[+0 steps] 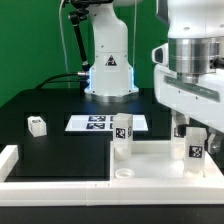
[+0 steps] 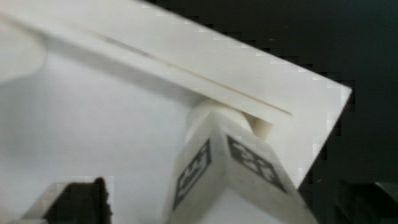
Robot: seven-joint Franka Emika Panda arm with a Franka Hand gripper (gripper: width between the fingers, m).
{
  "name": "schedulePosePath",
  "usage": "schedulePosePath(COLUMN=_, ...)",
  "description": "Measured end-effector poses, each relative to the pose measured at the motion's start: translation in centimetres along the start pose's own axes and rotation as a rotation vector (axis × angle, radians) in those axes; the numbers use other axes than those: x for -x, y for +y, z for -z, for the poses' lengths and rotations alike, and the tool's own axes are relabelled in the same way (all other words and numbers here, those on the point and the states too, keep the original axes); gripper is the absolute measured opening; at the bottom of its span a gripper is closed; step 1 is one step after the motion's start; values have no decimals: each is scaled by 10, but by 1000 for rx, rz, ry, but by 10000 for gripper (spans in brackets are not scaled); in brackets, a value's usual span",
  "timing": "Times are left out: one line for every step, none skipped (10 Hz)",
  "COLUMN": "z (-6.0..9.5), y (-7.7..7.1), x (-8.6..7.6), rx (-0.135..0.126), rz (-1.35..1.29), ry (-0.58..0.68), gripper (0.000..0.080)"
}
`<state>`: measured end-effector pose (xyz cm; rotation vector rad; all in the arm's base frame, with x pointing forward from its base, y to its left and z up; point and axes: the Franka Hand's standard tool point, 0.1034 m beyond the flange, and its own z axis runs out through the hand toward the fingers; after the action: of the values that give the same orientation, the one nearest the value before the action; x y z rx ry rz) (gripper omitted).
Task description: Assemble square table
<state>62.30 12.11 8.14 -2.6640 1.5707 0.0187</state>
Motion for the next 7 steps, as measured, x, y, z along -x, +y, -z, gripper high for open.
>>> schedulePosePath(z=-1, y=1, x=-1, rx=3, rz=57, ry=3, gripper=646)
schedulePosePath(z=-1, y=1, x=-2, rx=3, rz=93, ry=3, gripper=646)
schedulePosePath(z=-1, y=1, x=-2, rx=11, rz=205, ry=13, gripper=646)
schedulePosePath(z=0, y=-1, x=1, rx=46, rz=403, ry=54, gripper=649)
schedulePosePath(z=2, y=-5, x=4, rx=74, rz=576, ry=84, gripper=649)
schedulePosePath(z=3, y=-7, x=3, rx=79, rz=700, ry=98, gripper=649)
schedulePosePath(z=3, y=-8, x=2, rx=74, rz=730, ry=105, gripper=649)
